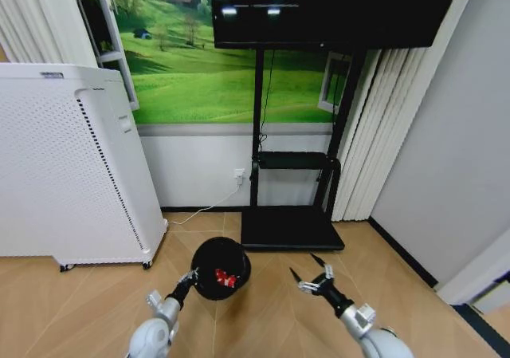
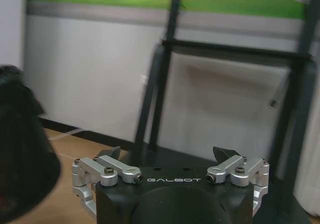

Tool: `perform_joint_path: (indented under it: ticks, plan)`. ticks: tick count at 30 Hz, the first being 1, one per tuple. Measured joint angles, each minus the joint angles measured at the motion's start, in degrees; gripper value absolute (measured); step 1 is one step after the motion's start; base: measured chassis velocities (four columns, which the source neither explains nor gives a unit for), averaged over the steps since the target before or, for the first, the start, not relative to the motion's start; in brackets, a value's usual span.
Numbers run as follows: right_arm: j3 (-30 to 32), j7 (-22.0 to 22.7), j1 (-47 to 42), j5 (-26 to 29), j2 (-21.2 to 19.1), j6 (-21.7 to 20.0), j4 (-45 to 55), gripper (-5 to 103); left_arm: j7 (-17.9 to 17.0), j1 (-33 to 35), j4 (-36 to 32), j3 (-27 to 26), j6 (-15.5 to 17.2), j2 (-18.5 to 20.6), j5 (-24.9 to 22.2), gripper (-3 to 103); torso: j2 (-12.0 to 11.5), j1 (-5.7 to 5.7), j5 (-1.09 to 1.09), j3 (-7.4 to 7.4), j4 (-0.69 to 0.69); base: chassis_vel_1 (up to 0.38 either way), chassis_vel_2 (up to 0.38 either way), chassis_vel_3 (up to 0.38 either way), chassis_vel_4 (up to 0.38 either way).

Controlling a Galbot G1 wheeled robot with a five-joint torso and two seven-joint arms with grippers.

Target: Pick up the trash bin and place the garbage on the floor into it.

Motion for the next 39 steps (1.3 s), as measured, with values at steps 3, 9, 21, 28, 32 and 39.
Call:
perform_joint_path:
  ticks: [3, 9, 21, 28, 32, 39]
  plan:
    - [0.06, 4.24, 0.80, 0.05, 0.34, -3.26, -1.77, 100, -10.04, 0.89, -4.77, -1.31, 5.38, 0.53, -1.50, 4, 0.00, 0.00, 0.01, 0.00, 0.01, 0.000, 0.000, 0.000, 0.000]
    - [0.06, 8.09, 2.85, -0.76, 0.27, -6.99, -6.21, 100, -20.49, 2.71, -10.42, -3.71, 13.26, 1.65, -6.35, 4, 0.00, 0.00, -0.03, 0.00, 0.02, 0.000, 0.000, 0.000, 0.000]
    - [-0.91, 14.81, 6.27, 0.57, 1.19, -4.40, -15.33, 100, -22.68, 6.11, -13.81, -6.62, 17.79, 2.28, -8.41, 4, 0.00, 0.00, -0.01, 0.00, 0.01, 0.000, 0.000, 0.000, 0.000]
    - [-1.42, 13.58, 7.09, 0.36, 0.56, -5.27, -17.45, 100, -20.23, 7.91, -14.27, -7.25, 17.80, 1.86, -5.20, 4, 0.00, 0.00, -0.01, 0.00, 0.01, 0.000, 0.000, 0.000, 0.000]
    - [-1.63, 12.87, 7.12, -0.33, 0.45, -5.33, -18.05, 100, -19.53, 9.16, -14.55, -7.43, 17.75, 1.28, -3.76, 4, 0.00, 0.00, 0.00, 0.00, 0.01, 0.000, 0.000, 0.000, 0.000]
    - [-1.90, 11.89, 6.82, -0.74, 0.93, -5.19, -18.40, 100, -17.66, 11.04, -14.67, -7.53, 17.36, 0.26, -0.81, 4, 0.00, 0.00, 0.00, 0.00, 0.01, -0.016, -0.020, 0.024, 0.023]
